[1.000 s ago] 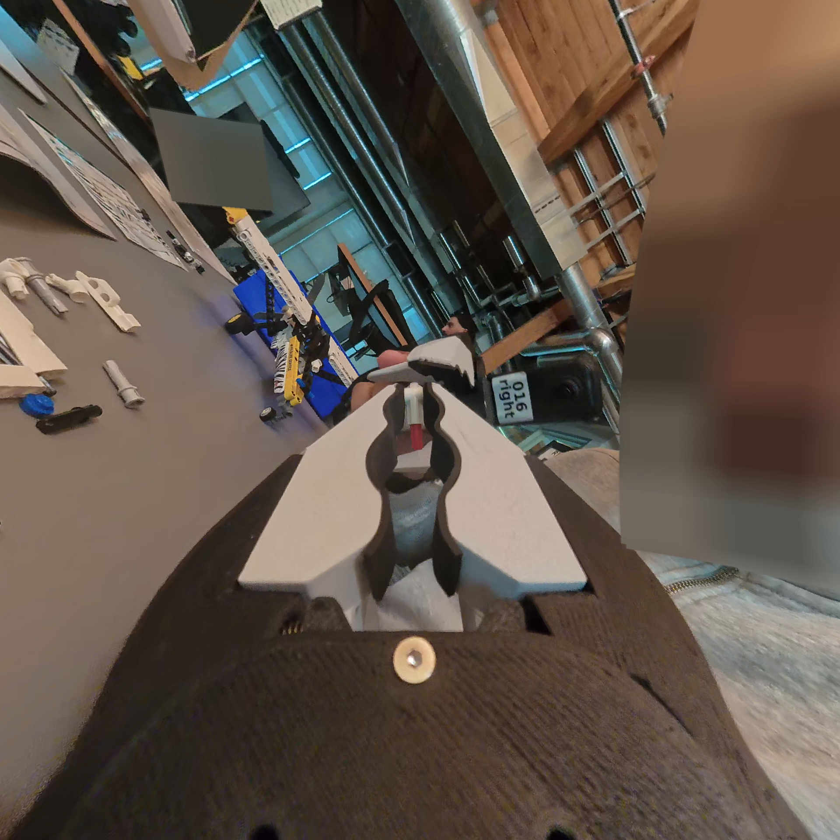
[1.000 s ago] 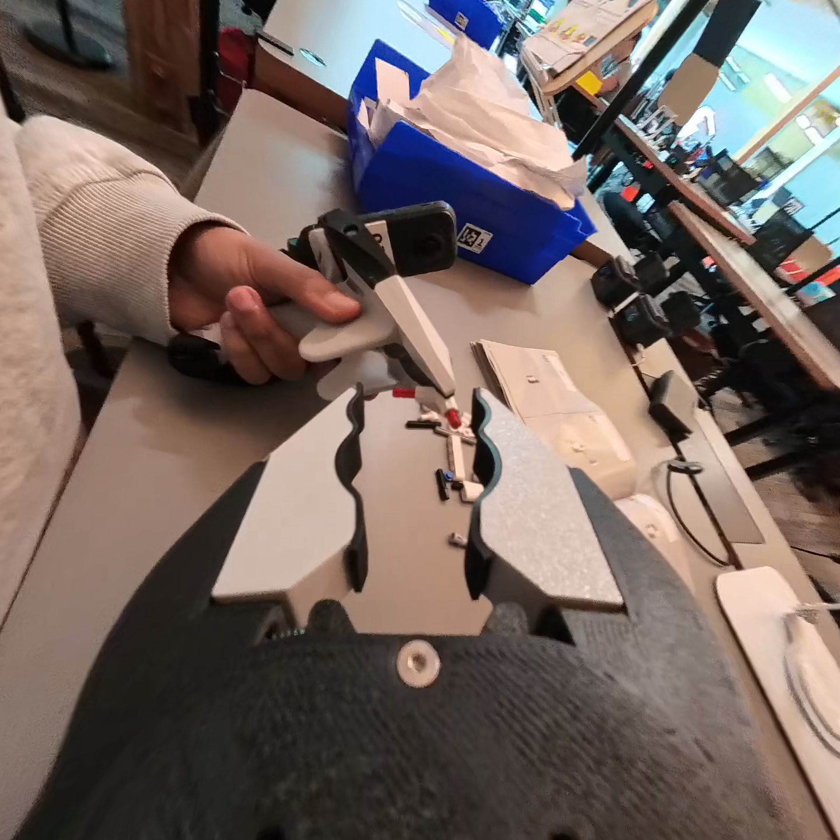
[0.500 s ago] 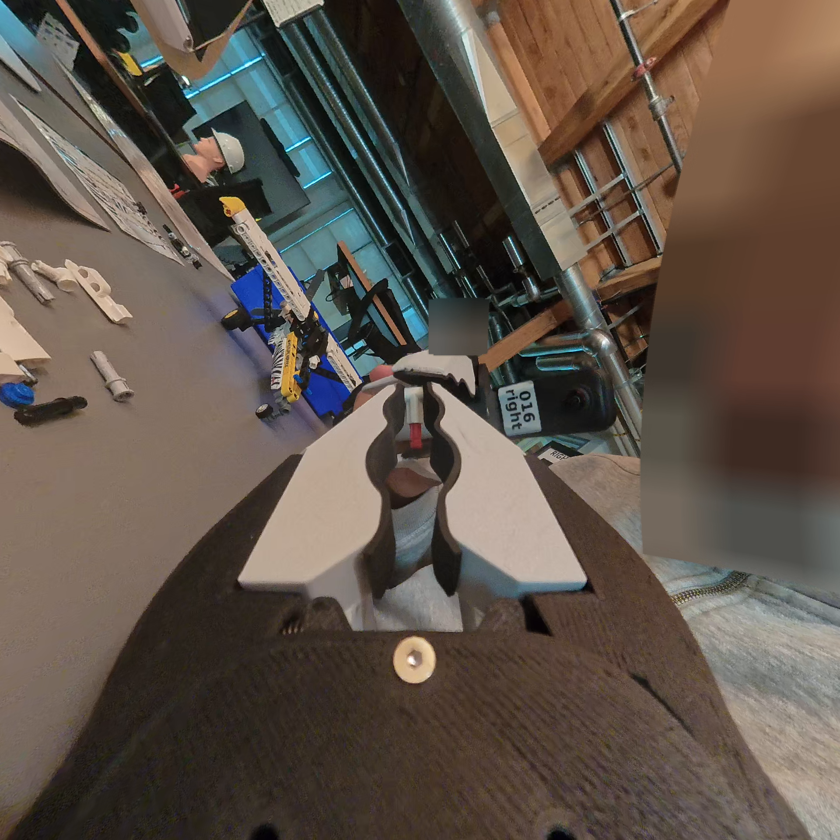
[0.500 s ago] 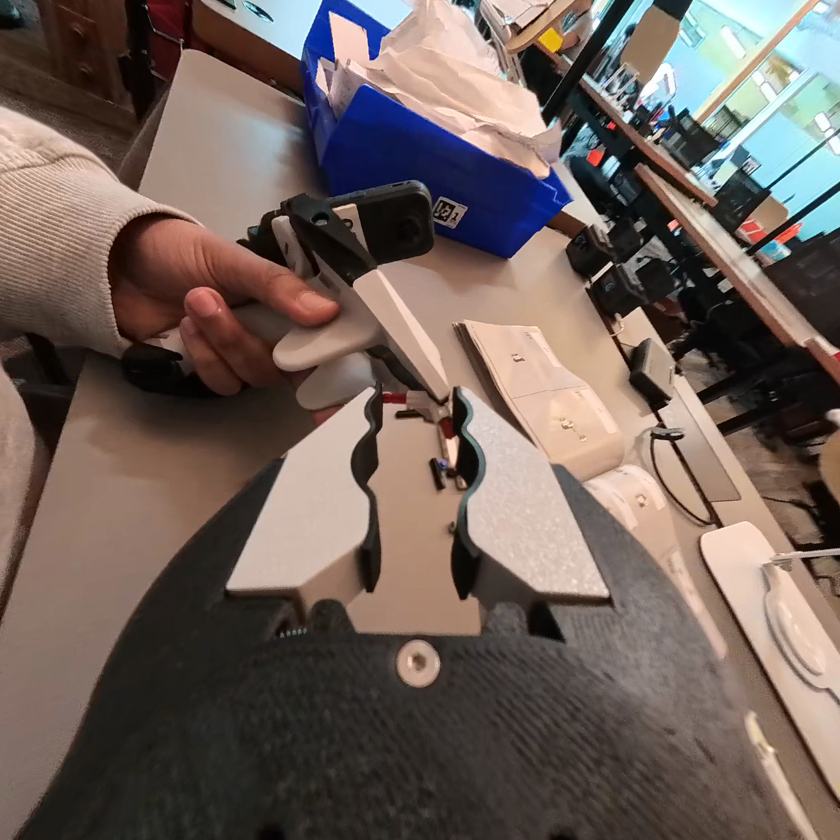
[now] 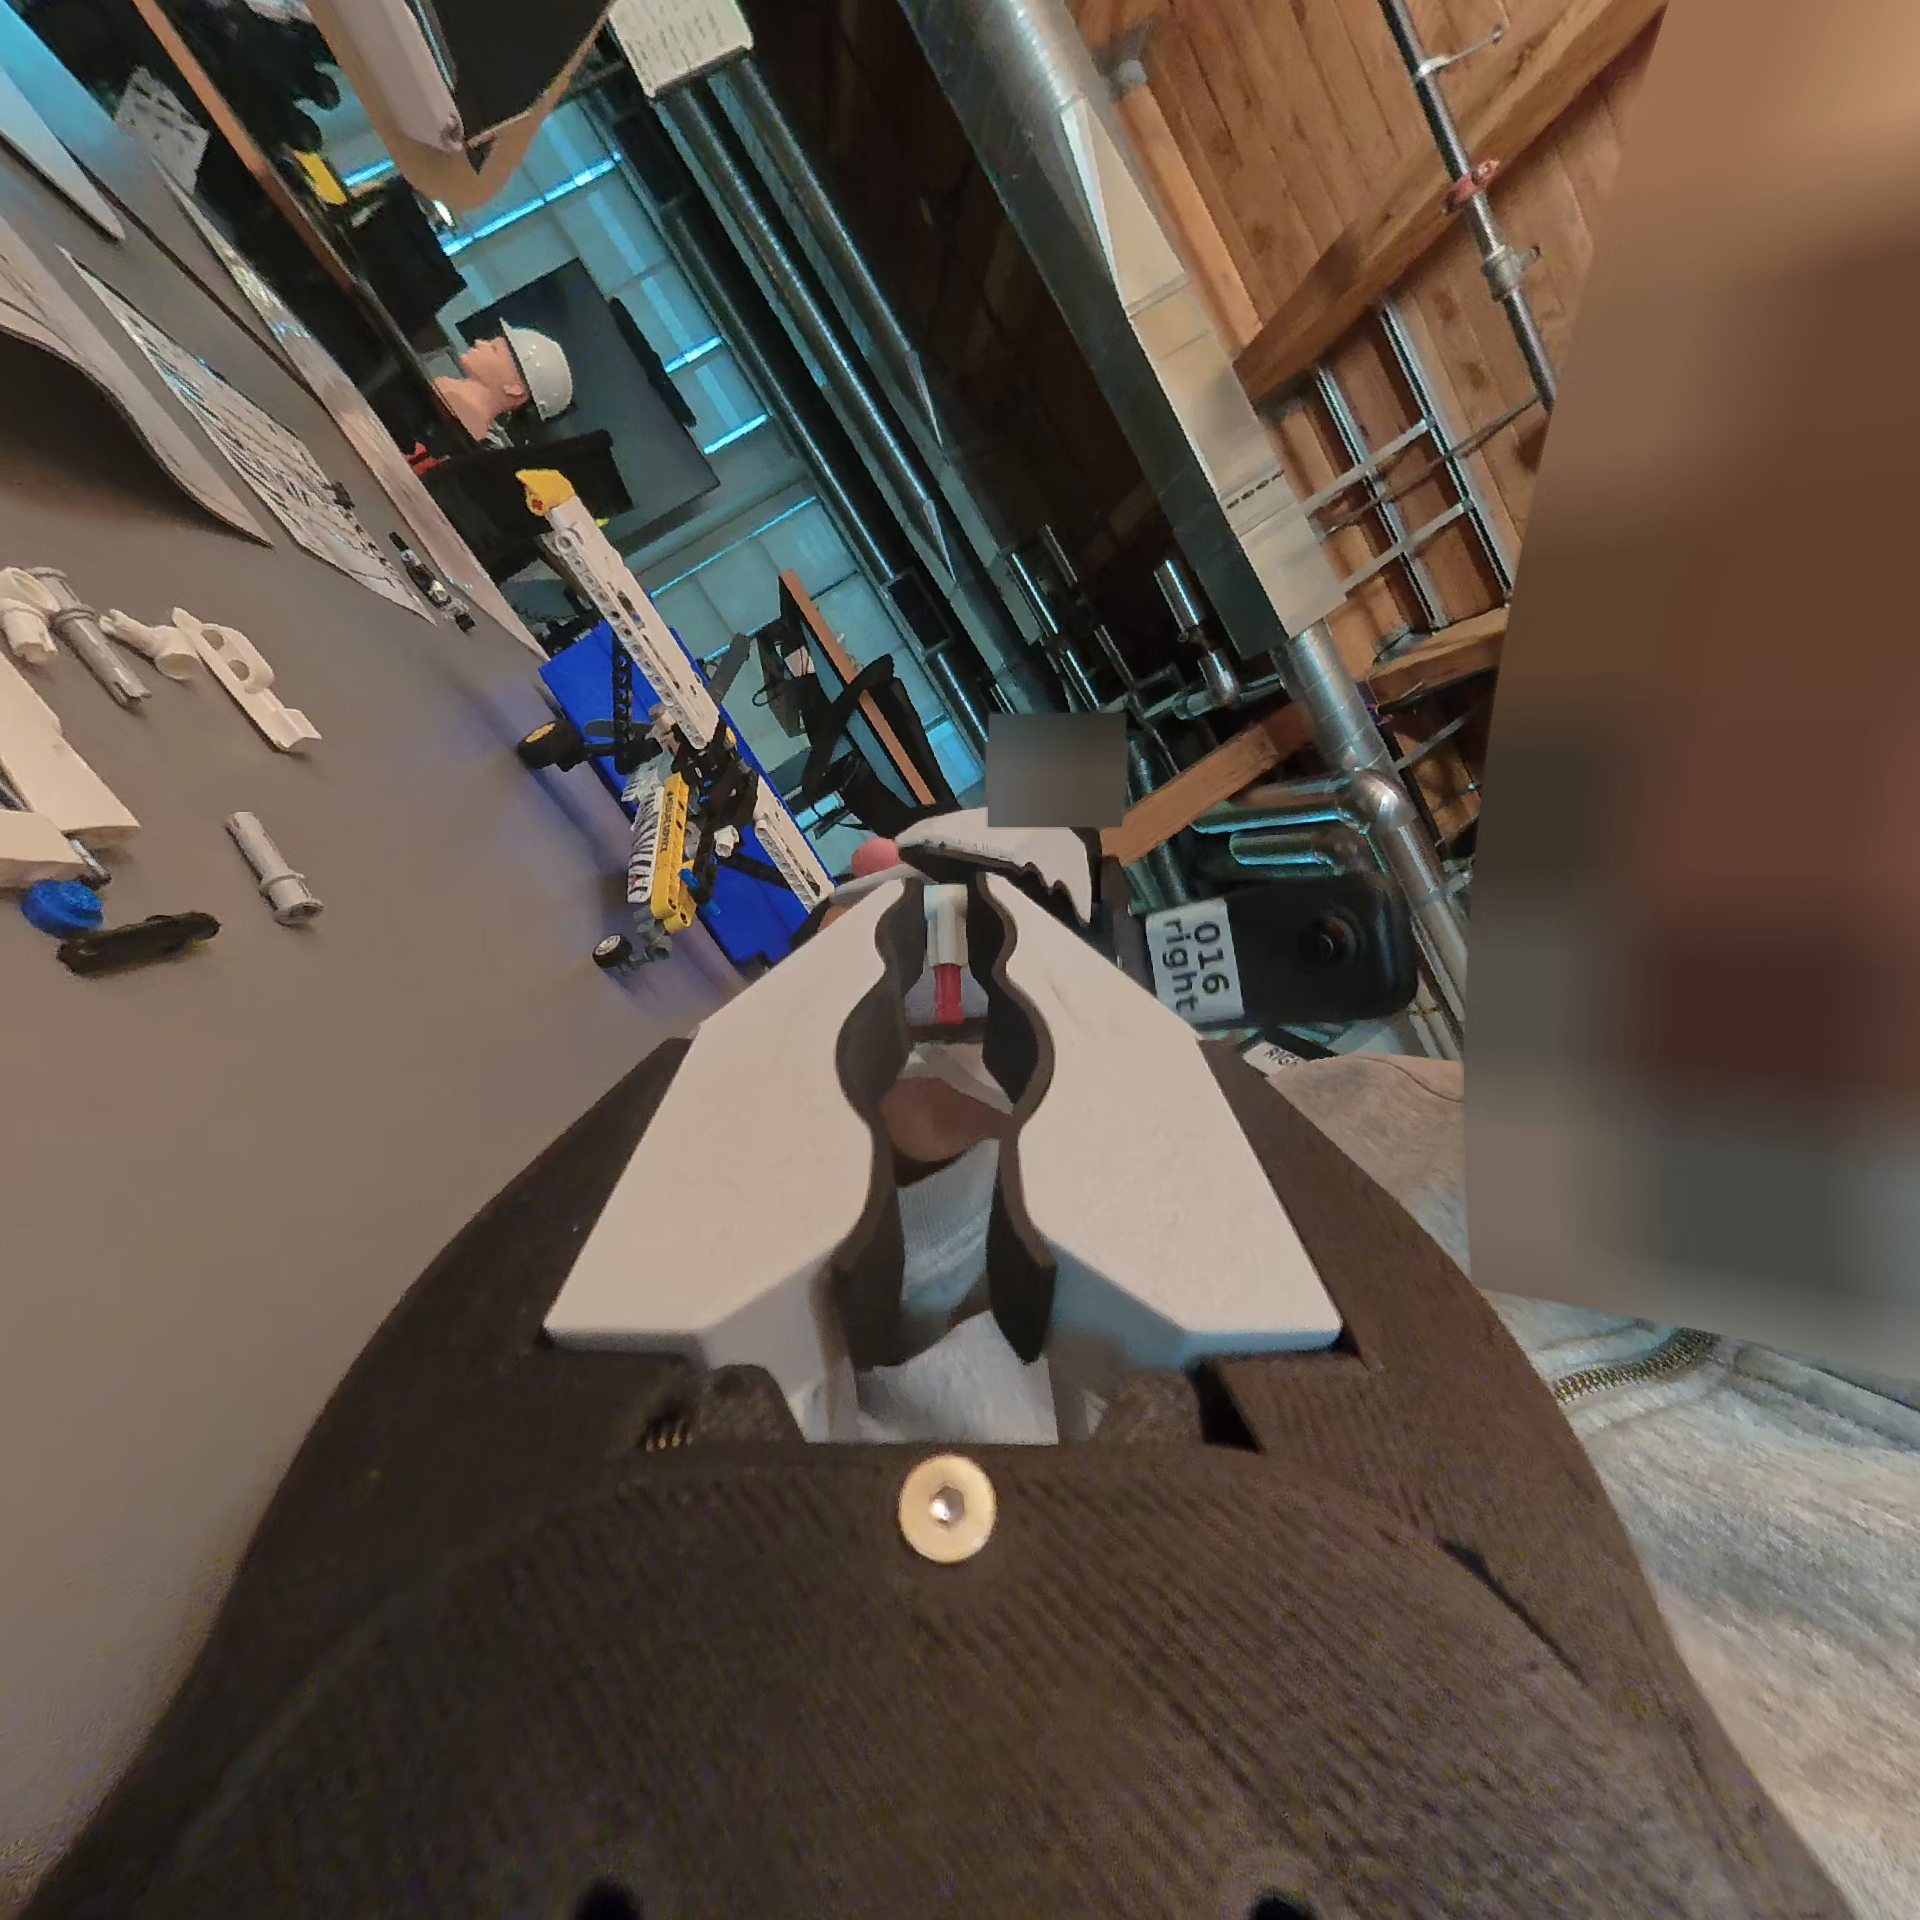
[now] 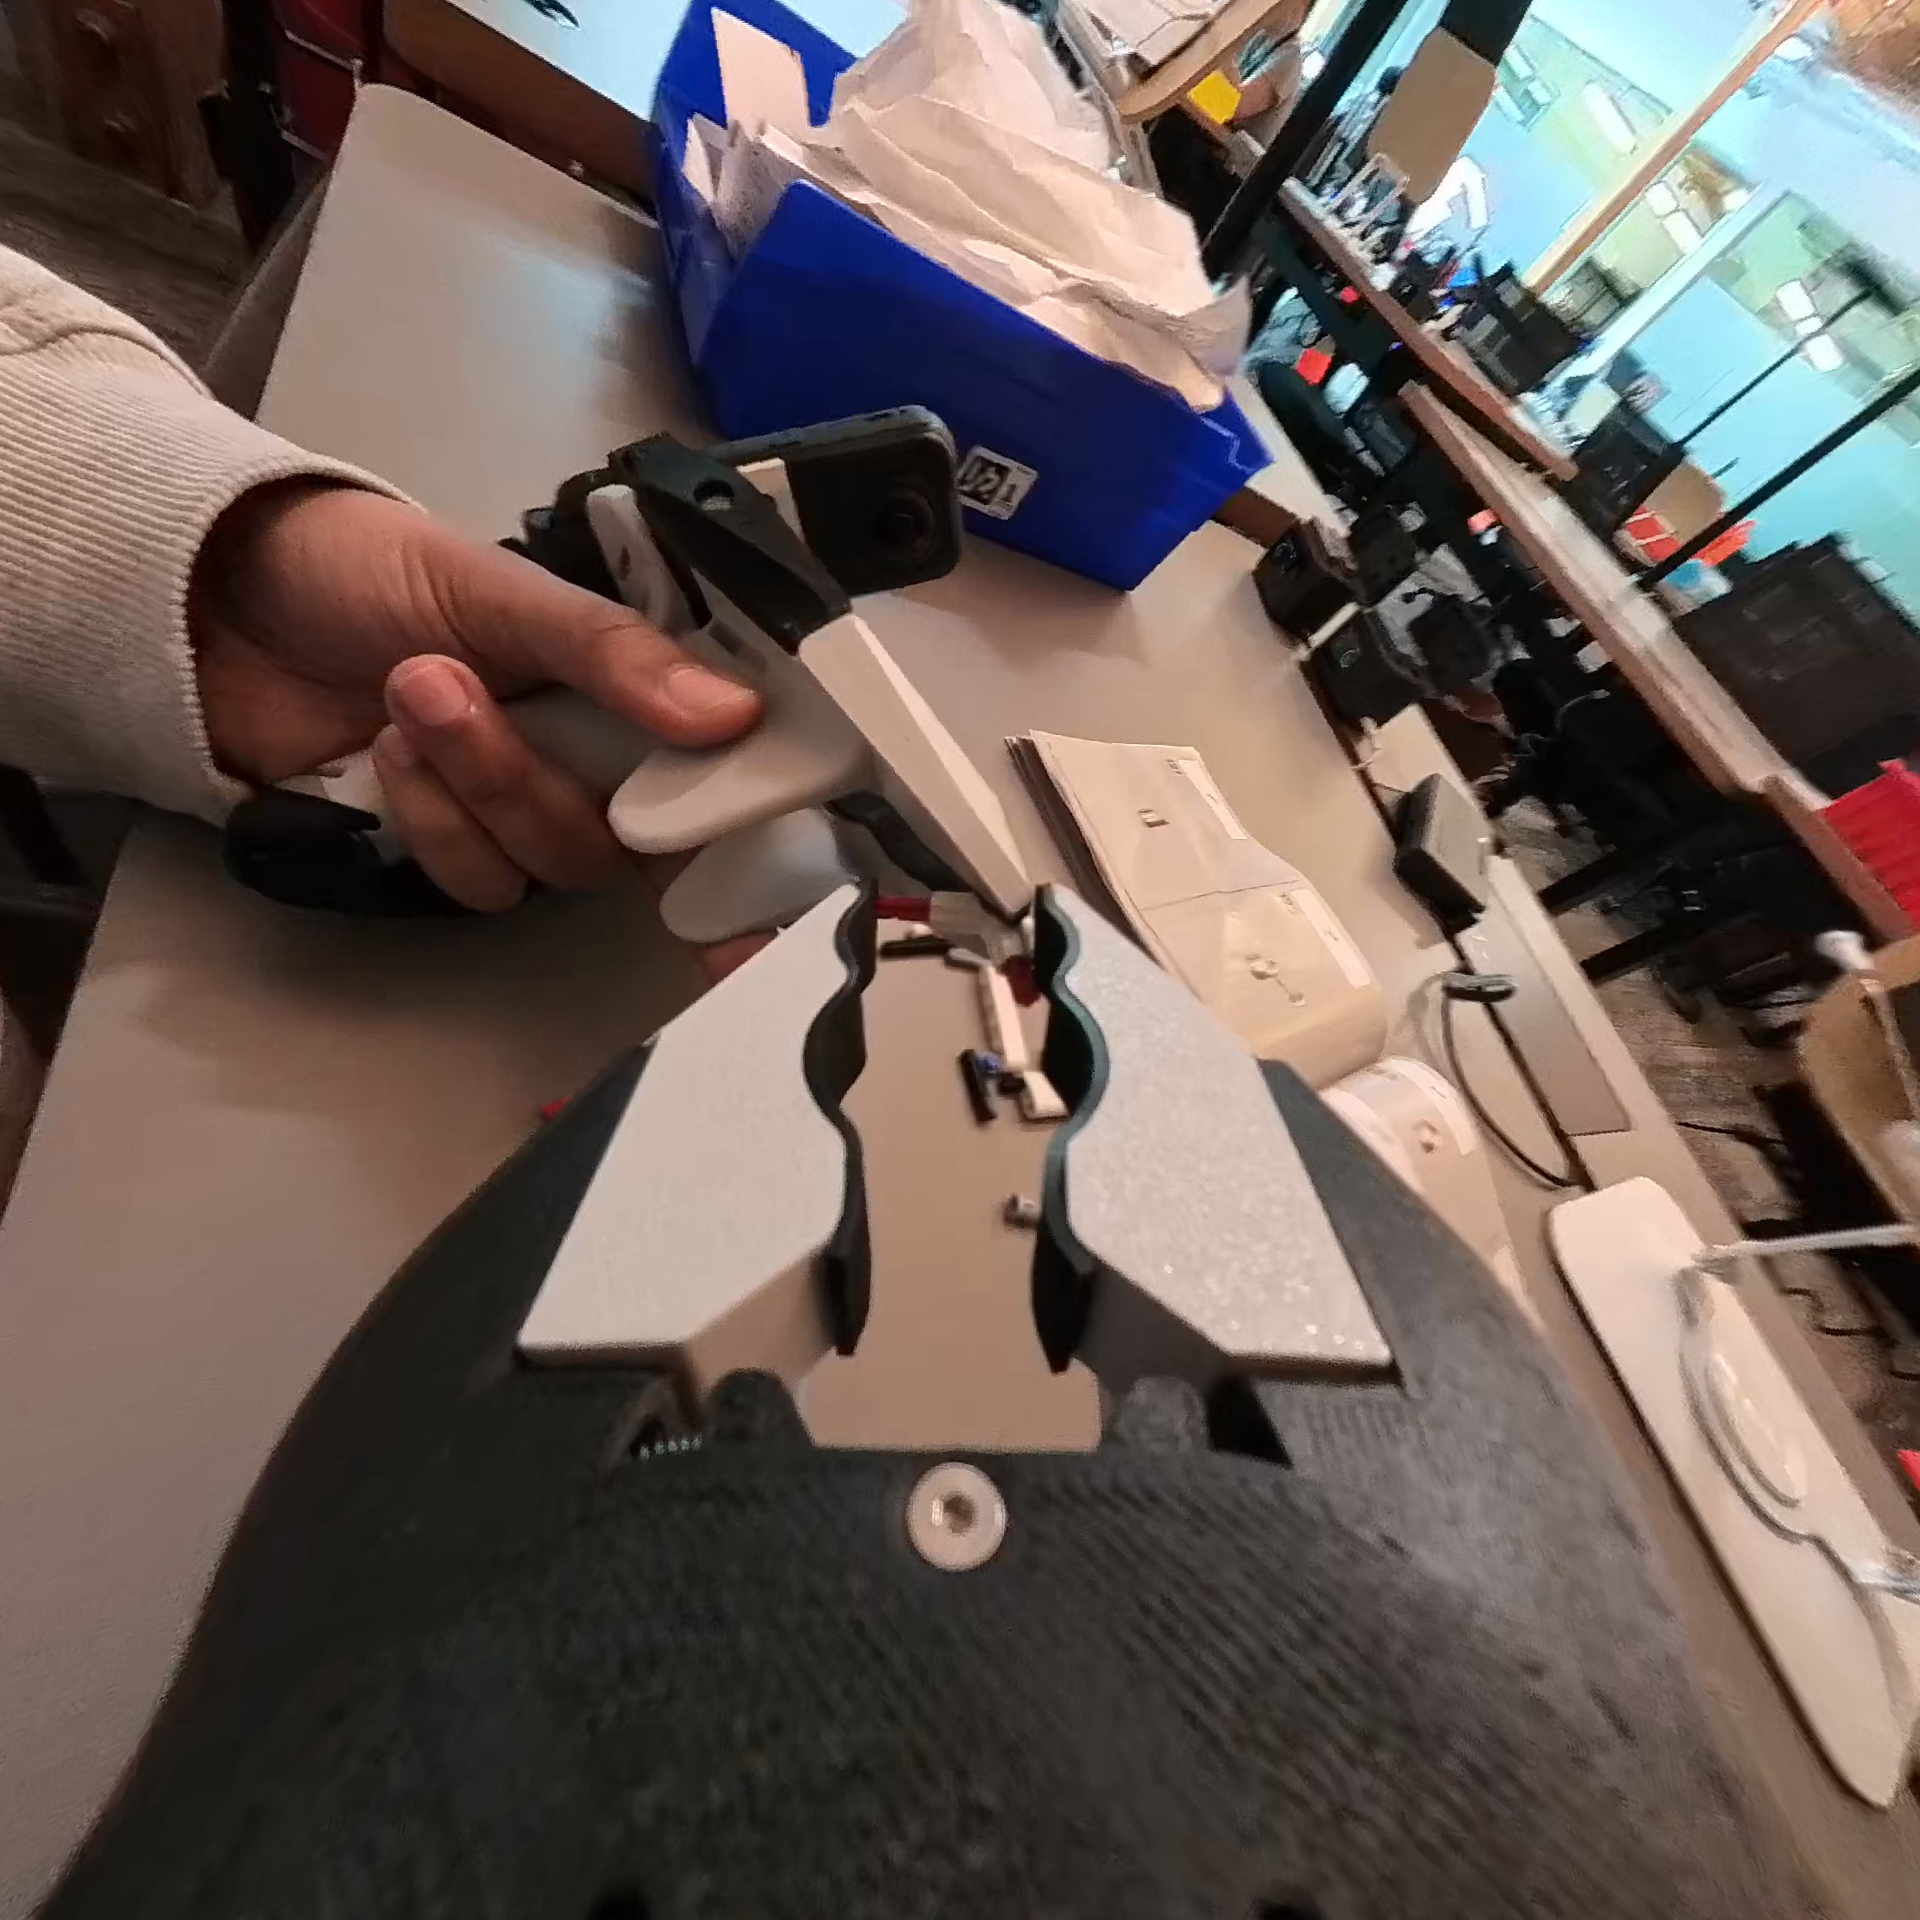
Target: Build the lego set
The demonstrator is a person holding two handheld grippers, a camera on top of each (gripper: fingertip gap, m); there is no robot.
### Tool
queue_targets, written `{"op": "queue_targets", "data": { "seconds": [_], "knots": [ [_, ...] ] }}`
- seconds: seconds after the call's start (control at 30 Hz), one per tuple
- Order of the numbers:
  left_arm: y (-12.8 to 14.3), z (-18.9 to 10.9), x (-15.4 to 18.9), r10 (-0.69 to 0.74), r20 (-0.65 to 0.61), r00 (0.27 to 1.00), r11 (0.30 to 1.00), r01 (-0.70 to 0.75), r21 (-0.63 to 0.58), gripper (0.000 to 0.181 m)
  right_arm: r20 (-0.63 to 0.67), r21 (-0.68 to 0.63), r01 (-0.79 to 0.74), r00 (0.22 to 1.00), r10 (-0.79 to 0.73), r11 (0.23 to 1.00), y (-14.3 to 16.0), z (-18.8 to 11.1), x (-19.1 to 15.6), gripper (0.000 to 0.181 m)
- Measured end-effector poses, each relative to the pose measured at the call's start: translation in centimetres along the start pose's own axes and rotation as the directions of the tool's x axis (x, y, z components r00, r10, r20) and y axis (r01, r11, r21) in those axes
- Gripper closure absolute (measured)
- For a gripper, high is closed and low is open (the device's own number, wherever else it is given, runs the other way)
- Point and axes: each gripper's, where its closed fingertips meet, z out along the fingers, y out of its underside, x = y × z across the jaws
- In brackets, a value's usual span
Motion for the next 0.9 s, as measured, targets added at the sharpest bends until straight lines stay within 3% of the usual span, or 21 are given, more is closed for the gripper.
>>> {"op": "queue_targets", "data": {
  "seconds": [0.13, 0.23, 0.6, 0.9],
  "knots": [
    [-0.7, -0.23, -0.23, 0.002, 0.02, 1.0, 0.998, -0.003, 0.069, 0.175, -0.153, -0.023, 0.148, 0.977, -0.149, 0.989, -0.19, 0.44, 0.58, 0.152],
    [-0.85, -0.33, -0.25, -0.001, 0.022, 1.0, 0.997, -0.001, 0.083, 0.175, -0.203, -0.059, 0.171, 0.963, -0.18, 0.983, -0.16, 0.67, 0.74, 0.151],
    [-0.47, -0.11, -0.23, 0.005, 0.028, 1.0, 0.997, -0.007, 0.074, 0.173, -0.127, -0.032, -0.039, 0.991, 0.035, 0.999, -0.32, 0.18, 0.7, 0.159],
    [-0.71, -0.27, -0.08, -0.004, 0.011, 1.0, 0.996, 0.004, 0.086, 0.173, -0.169, -0.043, 0.025, 0.985, -0.032, 0.999, -0.5, 0.41, 0.9, 0.158]
  ]
}}
